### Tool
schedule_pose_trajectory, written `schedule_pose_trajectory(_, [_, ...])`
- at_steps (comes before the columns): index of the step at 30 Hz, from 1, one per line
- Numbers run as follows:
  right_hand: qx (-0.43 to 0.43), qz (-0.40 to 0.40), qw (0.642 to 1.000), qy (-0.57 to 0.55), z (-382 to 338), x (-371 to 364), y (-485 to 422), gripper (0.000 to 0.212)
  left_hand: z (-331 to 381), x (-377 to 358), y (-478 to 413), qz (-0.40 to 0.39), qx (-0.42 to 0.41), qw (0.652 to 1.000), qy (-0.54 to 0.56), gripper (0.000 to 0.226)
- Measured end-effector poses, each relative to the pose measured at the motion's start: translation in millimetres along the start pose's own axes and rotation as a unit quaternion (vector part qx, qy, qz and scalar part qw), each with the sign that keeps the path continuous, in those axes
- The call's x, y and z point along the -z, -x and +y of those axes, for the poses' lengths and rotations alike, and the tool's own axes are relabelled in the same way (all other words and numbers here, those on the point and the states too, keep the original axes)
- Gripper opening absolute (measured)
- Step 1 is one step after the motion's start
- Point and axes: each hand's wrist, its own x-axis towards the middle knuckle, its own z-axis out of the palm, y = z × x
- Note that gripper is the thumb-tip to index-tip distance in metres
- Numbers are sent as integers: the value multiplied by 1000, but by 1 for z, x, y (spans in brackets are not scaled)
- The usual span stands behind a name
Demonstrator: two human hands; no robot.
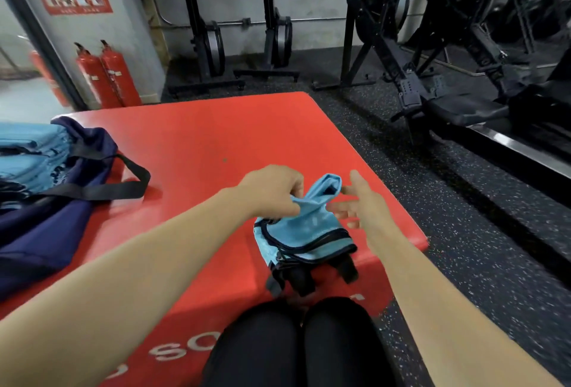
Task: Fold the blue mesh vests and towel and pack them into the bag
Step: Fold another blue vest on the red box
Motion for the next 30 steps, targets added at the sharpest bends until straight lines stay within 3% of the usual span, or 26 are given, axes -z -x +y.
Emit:
schedule_pose_trajectory(6, [41, 39, 990, 127, 18, 2, 4, 31, 28, -60, 41, 45, -19, 990, -131, 23])
schedule_pose_trajectory(11, [51, 61, 974, 211, 32, 6, 17, 22, 22, -81, 61, 61, 14, 991, -115, 27])
schedule_pose_trajectory(13, [39, 58, 968, 239, 36, 8, 18, 29, 18, -85, 66, 74, 14, 992, -96, 28])
schedule_pose_trajectory(16, [68, 58, 927, 365, 41, 12, 21, 49, 10, -87, 75, 59, 12, 996, -65, 30])
schedule_pose_trajectory(18, [165, 63, 870, 461, 36, 14, 26, 53, 10, -81, 81, 39, 18, 999, -22, 31])
schedule_pose_trajectory(20, [292, 25, 799, 526, 30, 12, 28, 51, 12, -75, 80, 93, 81, 988, 90, 27])
schedule_pose_trajectory(22, [327, -64, 754, 566, 30, 7, 26, 41, 13, -71, 73, 186, 202, 938, 214, 17])
schedule_pose_trajectory(23, [313, -101, 746, 579, 34, 5, 25, 45, 11, -72, 69, 208, 253, 919, 219, 20])
schedule_pose_trajectory(25, [295, -128, 734, 598, 46, 3, 25, 52, 6, -80, 64, 179, 322, 912, 182, 31])
schedule_pose_trajectory(28, [295, -126, 737, 595, 69, 6, 27, 42, 2, -93, 64, 108, 369, 901, 204, 39])
schedule_pose_trajectory(30, [289, -129, 738, 596, 80, 7, 33, 48, 1, -101, 65, 98, 378, 893, 225, 39])
